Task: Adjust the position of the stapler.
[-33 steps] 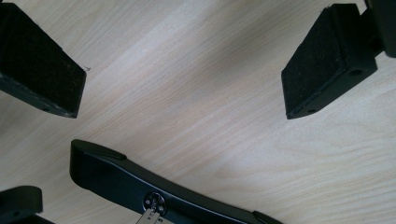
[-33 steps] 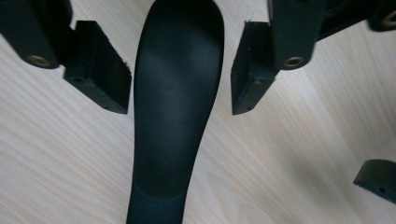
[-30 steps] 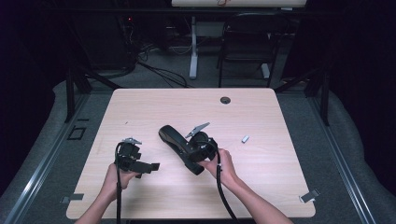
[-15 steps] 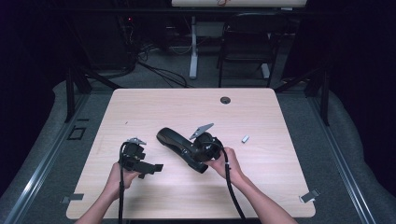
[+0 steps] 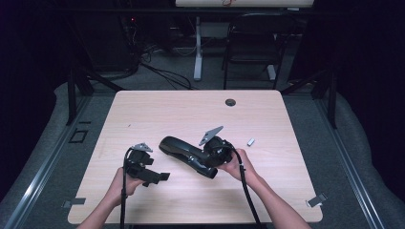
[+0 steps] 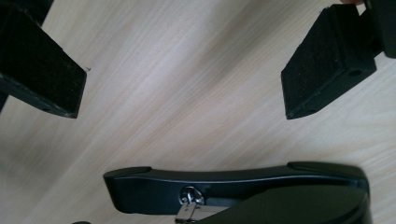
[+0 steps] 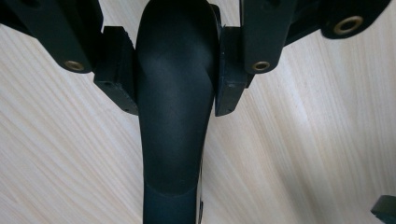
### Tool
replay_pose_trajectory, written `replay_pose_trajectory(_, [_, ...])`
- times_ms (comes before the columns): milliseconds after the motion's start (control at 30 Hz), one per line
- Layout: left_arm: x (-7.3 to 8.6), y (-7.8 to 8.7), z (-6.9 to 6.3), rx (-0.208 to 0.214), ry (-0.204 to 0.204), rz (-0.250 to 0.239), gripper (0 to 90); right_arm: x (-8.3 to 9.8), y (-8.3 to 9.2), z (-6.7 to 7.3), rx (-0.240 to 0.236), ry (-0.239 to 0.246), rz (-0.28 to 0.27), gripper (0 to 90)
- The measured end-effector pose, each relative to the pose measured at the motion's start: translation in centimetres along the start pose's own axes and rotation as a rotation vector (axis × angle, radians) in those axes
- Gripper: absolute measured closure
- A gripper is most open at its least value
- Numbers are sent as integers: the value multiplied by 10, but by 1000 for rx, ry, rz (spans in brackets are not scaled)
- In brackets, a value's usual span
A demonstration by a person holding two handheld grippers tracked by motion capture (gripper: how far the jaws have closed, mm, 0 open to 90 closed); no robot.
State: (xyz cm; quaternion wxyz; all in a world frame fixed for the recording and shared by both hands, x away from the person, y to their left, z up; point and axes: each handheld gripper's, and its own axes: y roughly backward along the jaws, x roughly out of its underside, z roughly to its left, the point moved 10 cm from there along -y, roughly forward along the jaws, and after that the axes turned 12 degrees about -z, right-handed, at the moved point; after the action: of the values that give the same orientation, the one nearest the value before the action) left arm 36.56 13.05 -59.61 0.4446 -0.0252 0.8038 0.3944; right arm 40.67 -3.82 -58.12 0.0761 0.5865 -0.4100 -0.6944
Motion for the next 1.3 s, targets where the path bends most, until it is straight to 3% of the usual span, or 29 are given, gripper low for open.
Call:
replay_pose_trajectory(100, [1,-3,-11,49,-5,7,1,3,4,0,-24,15,0,555])
replay_pose_trajectory(300, [1,-9,-37,114,-65,20,5,14,17,1,-85,72,12,555])
replay_pose_trajectory(467, [3,-11,-48,130,-90,36,5,24,29,0,-134,118,36,555])
replay_pose_trajectory(633, [3,-10,-44,107,-90,41,8,39,46,-2,-176,127,64,557])
replay_pose_trajectory(733, [2,-9,-41,102,-84,38,11,40,47,-2,-156,110,78,550])
replay_pose_trajectory(833, [1,-9,-41,101,-92,37,13,32,44,-4,-83,16,62,434])
replay_pose_trajectory(900, [0,-8,-41,102,-89,34,14,24,41,1,-65,-23,53,410])
replay_pose_trajectory(1000, [1,-8,-40,100,-95,38,14,21,38,8,-35,5,95,441])
replay_pose_trajectory(1100, [2,-8,-40,113,-92,39,15,20,35,5,20,28,105,540])
replay_pose_trajectory(1200, [2,-8,-40,114,-93,41,15,20,36,4,-20,27,93,557])
replay_pose_trajectory(1267, [2,-8,-40,101,-99,41,15,21,38,3,-43,70,104,569])
replay_pose_trajectory(1300, [2,-8,-40,100,-99,41,16,21,37,3,-56,65,95,573])
